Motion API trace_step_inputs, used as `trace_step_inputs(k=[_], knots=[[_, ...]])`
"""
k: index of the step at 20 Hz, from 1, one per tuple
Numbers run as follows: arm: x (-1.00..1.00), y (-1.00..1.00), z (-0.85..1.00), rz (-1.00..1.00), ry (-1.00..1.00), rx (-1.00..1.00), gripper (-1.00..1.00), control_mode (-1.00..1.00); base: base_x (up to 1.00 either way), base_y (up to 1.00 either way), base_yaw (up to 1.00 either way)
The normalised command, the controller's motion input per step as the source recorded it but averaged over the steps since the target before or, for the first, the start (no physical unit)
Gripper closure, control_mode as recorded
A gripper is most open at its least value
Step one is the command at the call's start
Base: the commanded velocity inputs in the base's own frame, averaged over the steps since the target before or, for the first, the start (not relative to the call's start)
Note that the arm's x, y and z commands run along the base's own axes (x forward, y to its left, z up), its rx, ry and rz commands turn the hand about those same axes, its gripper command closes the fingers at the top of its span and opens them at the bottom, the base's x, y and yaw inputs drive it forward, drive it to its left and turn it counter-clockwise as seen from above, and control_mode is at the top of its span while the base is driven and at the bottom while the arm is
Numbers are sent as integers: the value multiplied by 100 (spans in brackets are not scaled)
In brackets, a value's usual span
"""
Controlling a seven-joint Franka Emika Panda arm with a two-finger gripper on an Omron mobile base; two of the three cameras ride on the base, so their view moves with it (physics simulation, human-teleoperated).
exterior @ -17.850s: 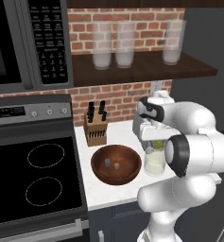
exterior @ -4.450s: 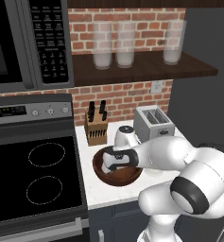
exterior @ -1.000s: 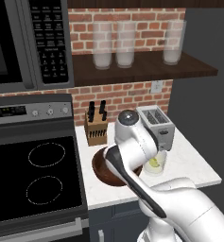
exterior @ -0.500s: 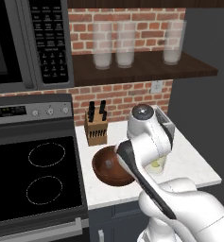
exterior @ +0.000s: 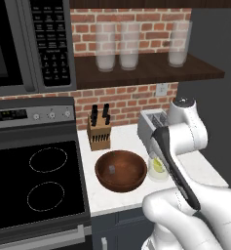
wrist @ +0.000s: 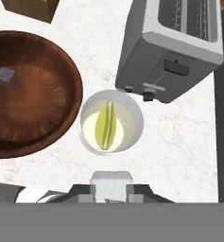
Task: Grab a lemon wedge from the fridge and one ice cube from the ice bowl, and put them in the glass of lemonade.
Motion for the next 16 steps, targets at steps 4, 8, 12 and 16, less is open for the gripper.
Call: trace_step_inputs(k=[4, 8, 12, 16], knots=[[2, -42, 0, -4, 22, 4, 100, -100, 0, 0, 0], [2, 0, 0, 0, 12, 0, 100, -100, 0, 0, 0], [0, 3, 0, 0, 2, 0, 100, -100, 0, 0, 0], [0, 1, 0, 0, 0, 0, 100, -100, 0, 0, 0]])
